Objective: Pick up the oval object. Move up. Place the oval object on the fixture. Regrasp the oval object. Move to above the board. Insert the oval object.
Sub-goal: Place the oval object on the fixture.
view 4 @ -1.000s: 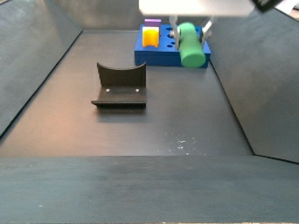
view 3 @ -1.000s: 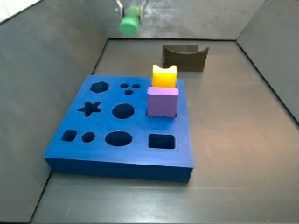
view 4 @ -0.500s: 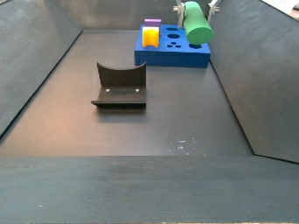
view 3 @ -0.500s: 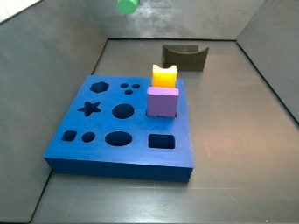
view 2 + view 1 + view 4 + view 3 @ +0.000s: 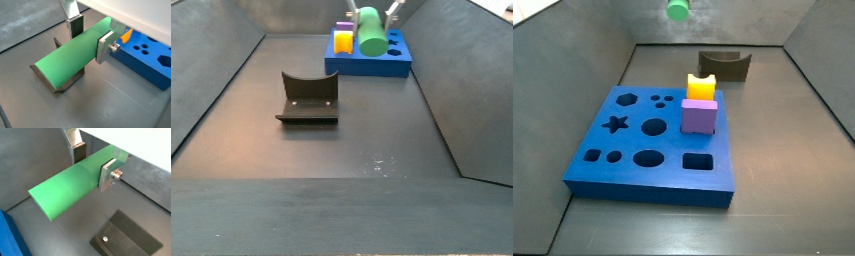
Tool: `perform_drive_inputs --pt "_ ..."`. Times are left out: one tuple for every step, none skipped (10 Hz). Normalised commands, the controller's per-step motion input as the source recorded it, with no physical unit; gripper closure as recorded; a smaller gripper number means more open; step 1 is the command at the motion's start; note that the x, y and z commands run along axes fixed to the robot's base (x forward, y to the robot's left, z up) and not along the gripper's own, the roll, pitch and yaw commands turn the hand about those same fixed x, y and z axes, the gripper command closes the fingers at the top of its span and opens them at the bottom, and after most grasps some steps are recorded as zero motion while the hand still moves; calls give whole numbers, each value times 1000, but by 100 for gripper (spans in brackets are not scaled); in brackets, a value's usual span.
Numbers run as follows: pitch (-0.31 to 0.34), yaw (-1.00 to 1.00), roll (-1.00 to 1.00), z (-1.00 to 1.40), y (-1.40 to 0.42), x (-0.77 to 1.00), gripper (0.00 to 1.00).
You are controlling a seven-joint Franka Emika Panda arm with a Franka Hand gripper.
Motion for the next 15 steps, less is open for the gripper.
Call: perform_drive_inputs --pt "-15 34 -125 -104 1 1000 100" --pt "-5 27 -130 -98 0 1000 100" --pt "2 25 -132 -93 1 1000 100" --pt "15 21 -131 -86 2 1000 100" --pt "24 21 -132 -80 3 1000 100" --pt "35 20 -132 -74 3 1000 100" --pt "50 18 -132 -65 3 1000 100" --pt "65 15 -130 -53 5 1000 100" --pt "72 16 -130 -47 6 1000 100" --pt "65 8 -1000 357 -110 677 100" --pt "71 4 -1000 356 -100 612 100" --pt "90 -17 -1000 203 -15 462 100" --pt "94 -26 -1000 74 15 374 100" --pt "106 -39 -1000 4 33 283 100" --pt "117 -48 -1000 9 36 218 100"
